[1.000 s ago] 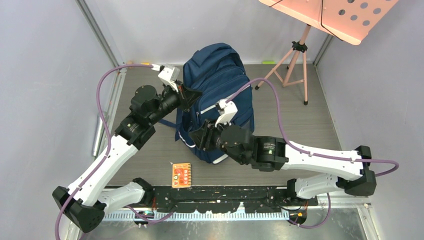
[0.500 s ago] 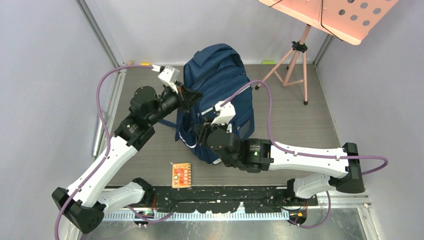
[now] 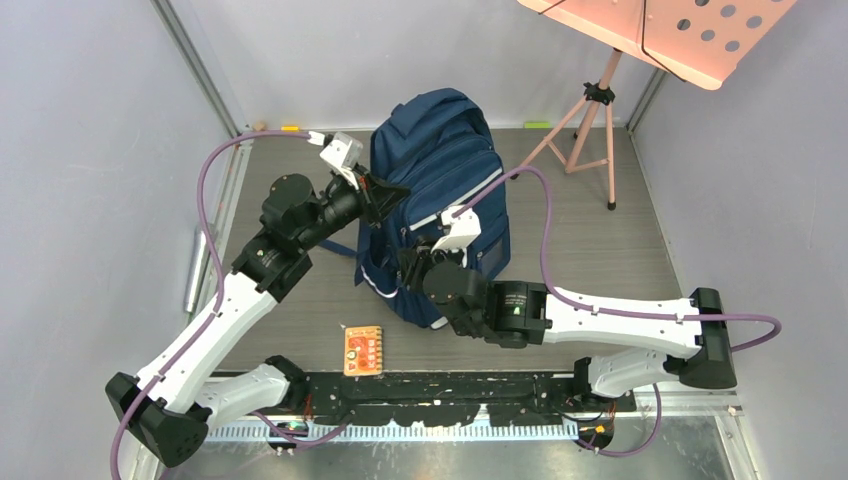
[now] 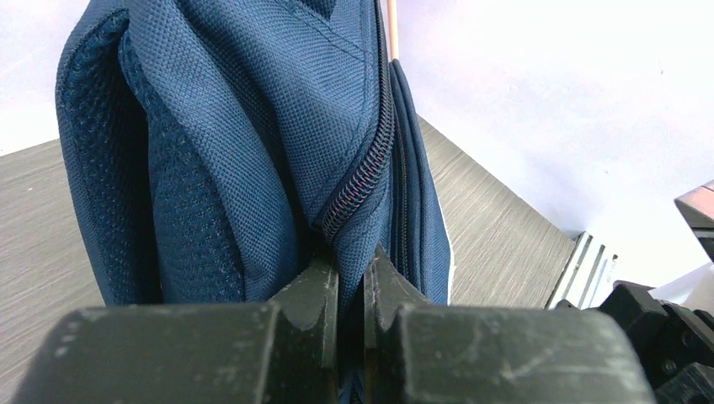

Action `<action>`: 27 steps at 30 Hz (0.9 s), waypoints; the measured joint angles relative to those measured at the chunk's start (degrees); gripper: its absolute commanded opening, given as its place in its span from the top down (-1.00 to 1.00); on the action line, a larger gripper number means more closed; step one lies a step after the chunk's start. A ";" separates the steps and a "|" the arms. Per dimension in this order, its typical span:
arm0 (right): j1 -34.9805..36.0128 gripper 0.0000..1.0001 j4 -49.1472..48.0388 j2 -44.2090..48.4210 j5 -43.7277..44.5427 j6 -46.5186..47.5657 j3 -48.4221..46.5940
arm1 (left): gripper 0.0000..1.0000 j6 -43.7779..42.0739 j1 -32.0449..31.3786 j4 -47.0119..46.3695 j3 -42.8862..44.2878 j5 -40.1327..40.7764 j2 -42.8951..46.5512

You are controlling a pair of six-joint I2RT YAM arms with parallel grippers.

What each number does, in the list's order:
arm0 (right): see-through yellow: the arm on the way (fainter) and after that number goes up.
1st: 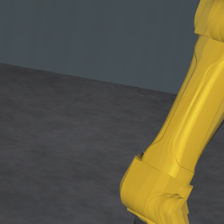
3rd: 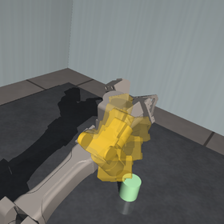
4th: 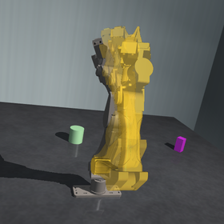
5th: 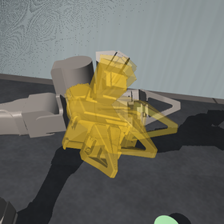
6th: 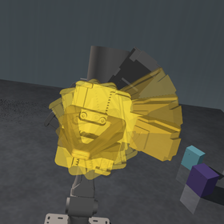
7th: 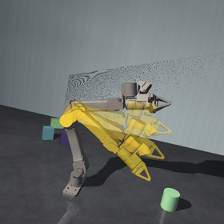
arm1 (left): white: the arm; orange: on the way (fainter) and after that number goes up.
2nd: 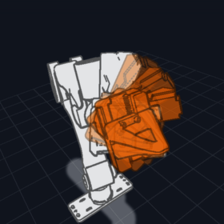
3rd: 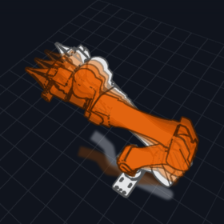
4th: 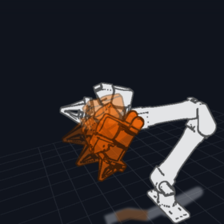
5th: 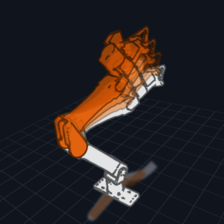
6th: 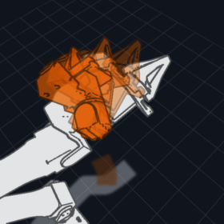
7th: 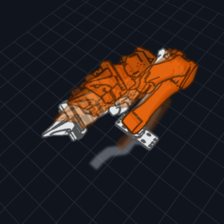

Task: Pack the student bag
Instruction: Adjust the student bag at the center of the board.

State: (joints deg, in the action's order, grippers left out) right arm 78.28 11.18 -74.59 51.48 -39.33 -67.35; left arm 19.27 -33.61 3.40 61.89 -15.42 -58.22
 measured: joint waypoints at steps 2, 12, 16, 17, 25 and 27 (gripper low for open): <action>-0.46 0.39 -0.48 0.00 -0.11 0.00 0.46 | 1.00 0.00 0.02 -0.76 -0.39 -0.42 0.00; -2.43 0.53 -2.34 0.24 -0.90 0.28 2.16 | 1.00 -0.57 0.24 -3.96 -1.97 -2.03 -0.02; -2.91 0.57 -3.45 1.09 -0.13 1.11 3.54 | 1.00 -0.81 0.22 -4.61 -2.25 -3.08 -0.02; -2.99 0.58 -3.72 1.29 -0.02 1.42 3.82 | 1.00 -0.87 0.20 -4.76 -2.29 -3.26 -0.02; -3.41 0.59 -5.20 2.34 0.72 3.89 5.33 | 1.00 -1.27 -0.24 -5.35 -2.58 -3.65 -0.04; -3.41 0.59 -5.35 2.29 0.72 4.83 5.33 | 1.00 -1.20 -0.42 -5.40 -2.58 -3.41 -0.07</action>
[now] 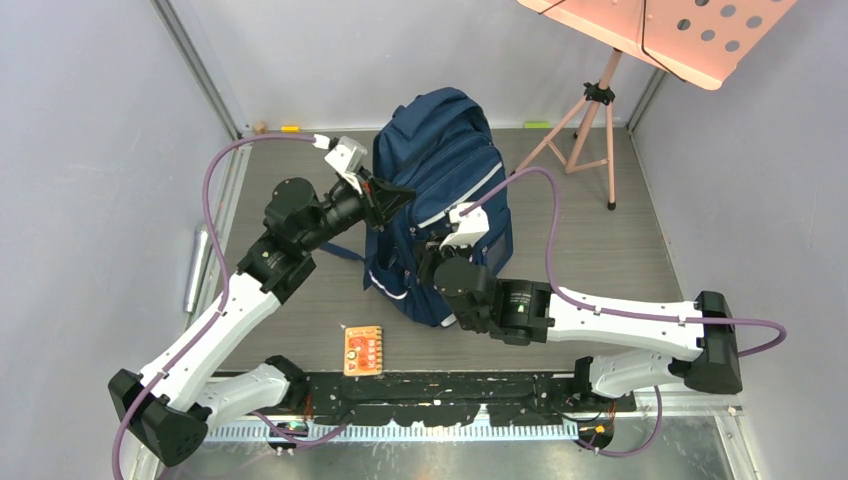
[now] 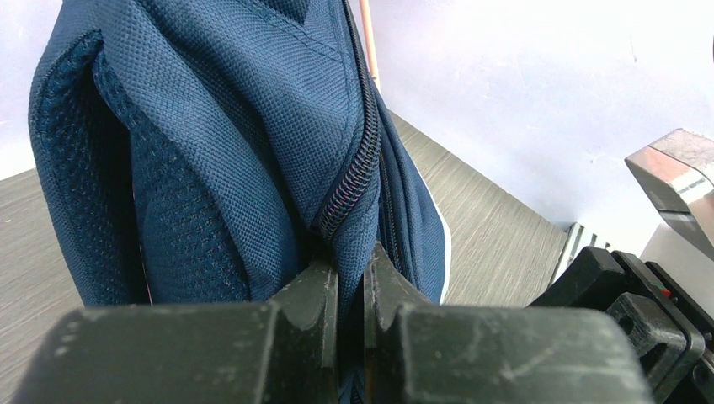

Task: Pack the student bag
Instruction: Adjust the student bag at the center of the board.

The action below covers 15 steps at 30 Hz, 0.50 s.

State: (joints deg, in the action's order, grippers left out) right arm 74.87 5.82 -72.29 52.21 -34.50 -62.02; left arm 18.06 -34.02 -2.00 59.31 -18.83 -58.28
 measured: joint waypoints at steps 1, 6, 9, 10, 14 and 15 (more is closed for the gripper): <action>0.00 0.59 -0.17 -0.09 0.04 0.52 0.00 | 1.00 0.02 -0.07 0.00 0.00 0.07 0.00; -0.02 0.59 -1.57 -1.40 0.83 3.87 -0.31 | 1.00 1.05 -0.39 -0.28 0.00 1.05 -0.24; 0.00 0.56 -2.12 -2.82 1.77 6.51 -1.09 | 1.00 1.11 -1.09 -0.46 -0.11 2.27 -0.26; -0.02 0.53 -2.16 -3.39 2.16 7.45 -1.49 | 1.00 1.11 -1.31 -0.63 -0.17 2.69 -0.26; 0.00 0.43 -2.19 -5.16 3.63 10.14 -2.82 | 1.00 1.09 -2.01 -1.20 -0.46 4.07 -0.26; 0.00 0.40 -2.21 -5.53 3.89 10.78 -3.19 | 1.00 1.11 -2.16 -1.27 -0.50 4.39 -0.26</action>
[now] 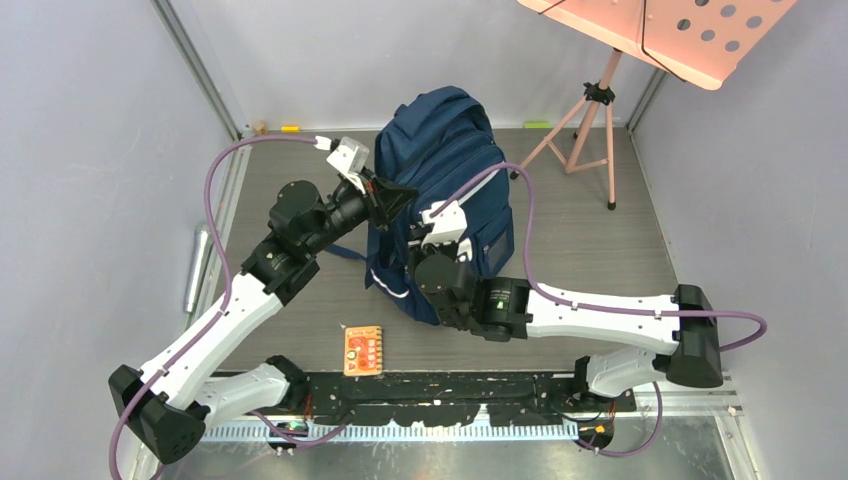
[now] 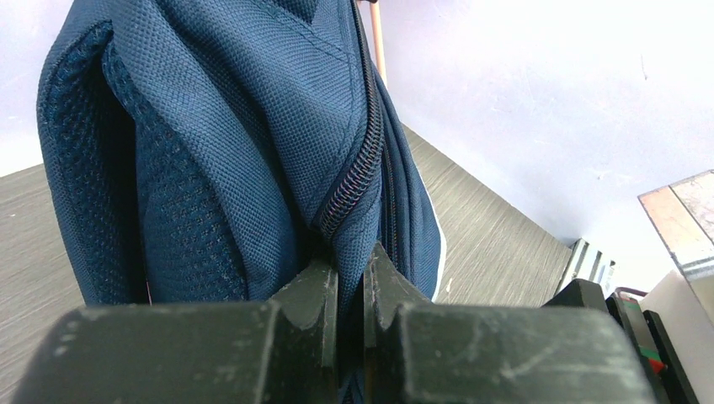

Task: Pack the student bag
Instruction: Adjust the student bag at the center of the board.

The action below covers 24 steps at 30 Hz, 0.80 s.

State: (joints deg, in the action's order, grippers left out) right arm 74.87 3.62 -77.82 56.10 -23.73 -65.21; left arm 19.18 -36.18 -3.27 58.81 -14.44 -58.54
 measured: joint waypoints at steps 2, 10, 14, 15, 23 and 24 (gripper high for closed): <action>0.00 0.32 -0.07 -0.57 0.55 1.05 -0.52 | 1.00 0.00 -0.33 -0.15 -0.02 0.37 0.00; 0.04 0.54 -0.85 -3.19 3.26 5.44 -2.21 | 1.00 -0.02 -0.98 -0.35 -0.20 1.53 0.00; 0.04 0.96 -1.64 -3.74 4.09 8.33 -2.45 | 1.00 -0.09 -1.25 -0.83 -0.46 1.88 0.00; 0.04 0.97 -1.22 -3.74 4.15 9.14 -2.64 | 1.00 -0.13 -1.29 -0.83 -0.46 1.88 0.00; -0.94 0.99 19.41 -3.67 -4.46 6.91 -13.77 | 1.00 -1.79 -1.62 -0.94 -0.44 2.01 0.33; -1.20 0.99 21.53 -3.61 -5.75 6.21 -15.06 | 1.00 -1.88 -1.64 -0.94 -0.44 2.01 0.35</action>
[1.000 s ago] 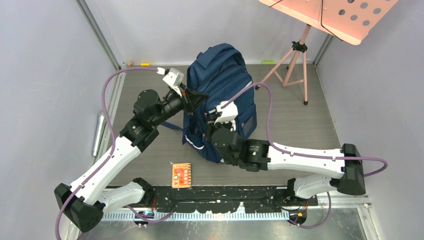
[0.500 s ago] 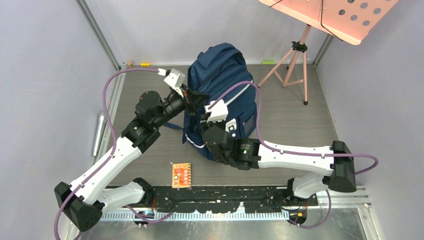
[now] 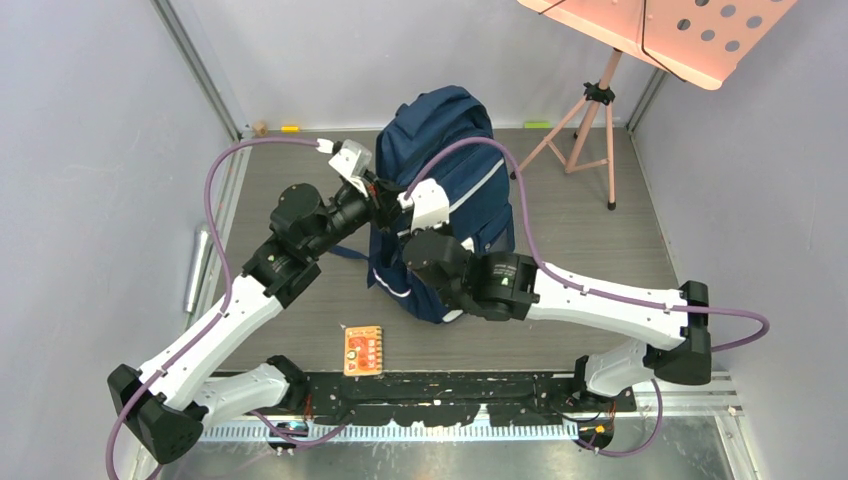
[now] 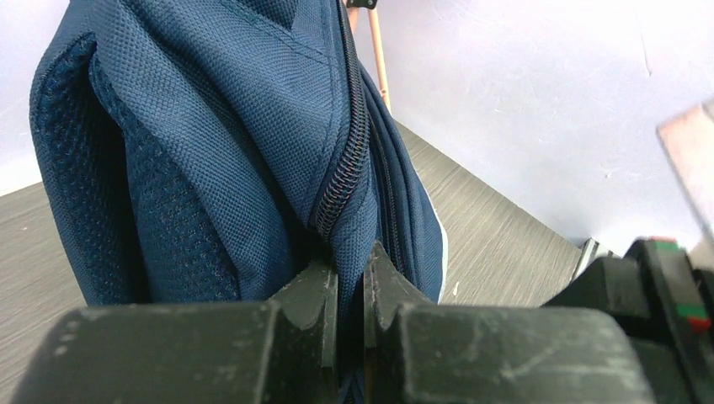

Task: Pack the student bag
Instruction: Adjust the student bag at the center of the board.

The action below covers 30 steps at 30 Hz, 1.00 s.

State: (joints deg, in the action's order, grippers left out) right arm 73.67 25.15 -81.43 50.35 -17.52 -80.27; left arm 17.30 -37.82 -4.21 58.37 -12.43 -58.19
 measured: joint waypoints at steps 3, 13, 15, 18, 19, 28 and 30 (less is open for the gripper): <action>-1.14 0.99 4.22 0.33 -3.89 -2.01 -3.56 | 1.00 -0.42 -0.22 0.02 0.00 -0.46 0.00; -7.80 0.99 11.02 3.19 -20.22 -6.86 -7.72 | 1.00 -3.28 -0.44 0.00 0.11 -1.55 -0.02; -8.90 0.99 11.15 3.65 -22.77 -7.21 -7.72 | 1.00 -3.89 -0.46 0.00 0.11 -1.60 -0.02; -10.58 0.99 11.39 4.33 -26.71 -8.26 -7.72 | 0.72 -4.68 -0.48 -0.07 0.11 -2.10 -0.04; -11.10 0.99 11.39 4.59 -27.98 -8.59 -7.72 | 0.55 -4.81 -0.48 -0.11 0.11 -2.29 -0.04; -15.17 0.99 11.37 8.37 -26.08 -9.90 -7.72 | -0.01 -7.02 -1.49 0.57 0.20 -4.26 3.65; -15.58 0.99 11.43 9.07 -25.00 -9.92 -7.69 | -0.04 -7.02 -1.68 0.94 -0.02 -2.84 6.10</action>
State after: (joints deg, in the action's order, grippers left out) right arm 58.08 36.58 -72.36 25.34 -27.44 -87.96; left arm 10.28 -39.51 -3.27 58.35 -15.27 -52.10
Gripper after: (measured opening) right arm 0.058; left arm 0.497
